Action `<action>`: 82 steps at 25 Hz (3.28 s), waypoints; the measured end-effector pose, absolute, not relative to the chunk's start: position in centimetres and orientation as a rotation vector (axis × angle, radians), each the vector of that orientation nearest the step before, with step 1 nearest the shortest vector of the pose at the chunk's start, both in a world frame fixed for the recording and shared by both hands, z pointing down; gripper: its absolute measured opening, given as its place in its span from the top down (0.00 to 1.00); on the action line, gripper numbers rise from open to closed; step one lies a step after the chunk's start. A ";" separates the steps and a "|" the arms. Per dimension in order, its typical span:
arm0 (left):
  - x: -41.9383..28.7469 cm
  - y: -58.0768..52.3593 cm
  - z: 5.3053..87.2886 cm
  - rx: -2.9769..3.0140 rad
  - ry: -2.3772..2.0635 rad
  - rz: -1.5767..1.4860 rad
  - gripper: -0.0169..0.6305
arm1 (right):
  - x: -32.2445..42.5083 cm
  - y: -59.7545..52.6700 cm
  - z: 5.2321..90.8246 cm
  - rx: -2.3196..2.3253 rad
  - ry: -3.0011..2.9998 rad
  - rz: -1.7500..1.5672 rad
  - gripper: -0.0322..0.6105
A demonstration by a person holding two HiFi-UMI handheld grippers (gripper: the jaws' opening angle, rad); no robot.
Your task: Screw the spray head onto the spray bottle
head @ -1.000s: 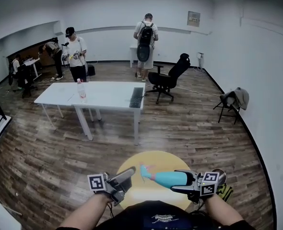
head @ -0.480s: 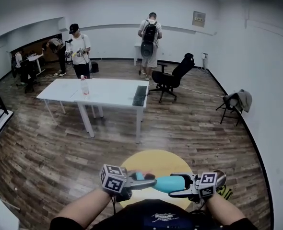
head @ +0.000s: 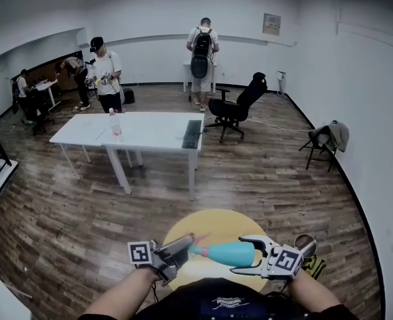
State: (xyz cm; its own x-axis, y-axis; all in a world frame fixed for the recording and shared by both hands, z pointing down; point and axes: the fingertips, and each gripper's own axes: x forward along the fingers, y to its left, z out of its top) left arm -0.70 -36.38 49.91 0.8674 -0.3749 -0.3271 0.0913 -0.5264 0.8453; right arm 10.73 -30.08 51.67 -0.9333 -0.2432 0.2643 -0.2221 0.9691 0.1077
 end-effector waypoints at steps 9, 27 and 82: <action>3.4 -32.1 49.4 2.477 -0.118 -0.273 0.85 | 8.7 -29.0 52.4 0.301 -2.804 -0.135 0.28; -2.1 -36.2 51.5 1.894 -0.177 -0.707 0.36 | 10.9 -28.9 51.9 0.423 -2.656 -0.453 0.28; -5.0 -36.2 51.6 1.752 -0.220 -0.927 0.27 | 14.7 -31.9 49.6 0.412 -3.202 0.728 0.28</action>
State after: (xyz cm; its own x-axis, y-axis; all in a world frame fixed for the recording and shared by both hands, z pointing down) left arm -5.01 -36.22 51.62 0.6782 -0.5604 -0.4754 0.2868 -0.3937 0.8733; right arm 14.69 -31.89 49.65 -0.9553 -0.2757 -0.1070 -0.2023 0.8732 -0.4433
